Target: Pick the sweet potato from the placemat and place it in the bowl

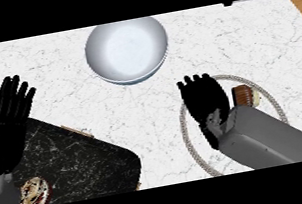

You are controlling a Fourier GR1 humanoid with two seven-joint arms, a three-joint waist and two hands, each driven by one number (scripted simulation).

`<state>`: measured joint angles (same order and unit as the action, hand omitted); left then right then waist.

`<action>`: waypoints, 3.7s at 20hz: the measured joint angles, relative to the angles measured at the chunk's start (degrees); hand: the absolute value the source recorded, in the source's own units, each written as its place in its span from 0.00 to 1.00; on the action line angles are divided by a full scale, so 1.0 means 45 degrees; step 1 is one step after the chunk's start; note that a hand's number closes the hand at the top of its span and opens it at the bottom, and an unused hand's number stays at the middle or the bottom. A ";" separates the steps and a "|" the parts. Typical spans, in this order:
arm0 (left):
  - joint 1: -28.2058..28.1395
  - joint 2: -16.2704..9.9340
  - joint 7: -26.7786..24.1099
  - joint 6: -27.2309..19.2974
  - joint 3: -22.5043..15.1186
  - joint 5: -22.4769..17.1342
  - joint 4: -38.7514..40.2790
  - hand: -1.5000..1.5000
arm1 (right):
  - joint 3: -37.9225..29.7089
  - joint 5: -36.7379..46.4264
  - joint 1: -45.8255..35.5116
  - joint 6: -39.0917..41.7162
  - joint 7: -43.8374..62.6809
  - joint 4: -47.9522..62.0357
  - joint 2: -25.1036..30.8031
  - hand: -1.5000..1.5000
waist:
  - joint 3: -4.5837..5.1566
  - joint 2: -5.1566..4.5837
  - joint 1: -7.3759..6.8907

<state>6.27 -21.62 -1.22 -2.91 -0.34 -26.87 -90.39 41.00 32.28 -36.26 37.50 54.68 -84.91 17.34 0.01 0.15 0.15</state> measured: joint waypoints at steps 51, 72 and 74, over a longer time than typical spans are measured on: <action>0.0840 0.1803 0.1041 0.1245 0.0947 0.1662 -0.0098 0.50 | 0.0057 0.3736 -0.0131 -0.2945 -0.4901 0.2034 -0.3638 1.00 | -0.0013 -0.0105 -0.0789; 0.0450 0.1597 0.1061 0.1428 0.1531 0.1568 -0.0217 0.50 | -0.2480 0.2781 -0.6677 -0.6443 0.0272 0.2484 -0.3671 1.00 | 0.0007 -0.0047 -0.0281; 0.0197 0.1715 0.0773 0.1489 0.1454 0.1729 -0.0176 0.50 | -0.2856 0.3046 -0.6717 -0.6899 0.0048 0.3007 -0.3691 1.00 | 0.0005 -0.0052 -0.0254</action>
<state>7.16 -13.91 2.25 3.78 6.20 -19.09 -91.18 28.15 45.99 -66.48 6.45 54.90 -71.38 0.73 0.03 -0.08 -0.99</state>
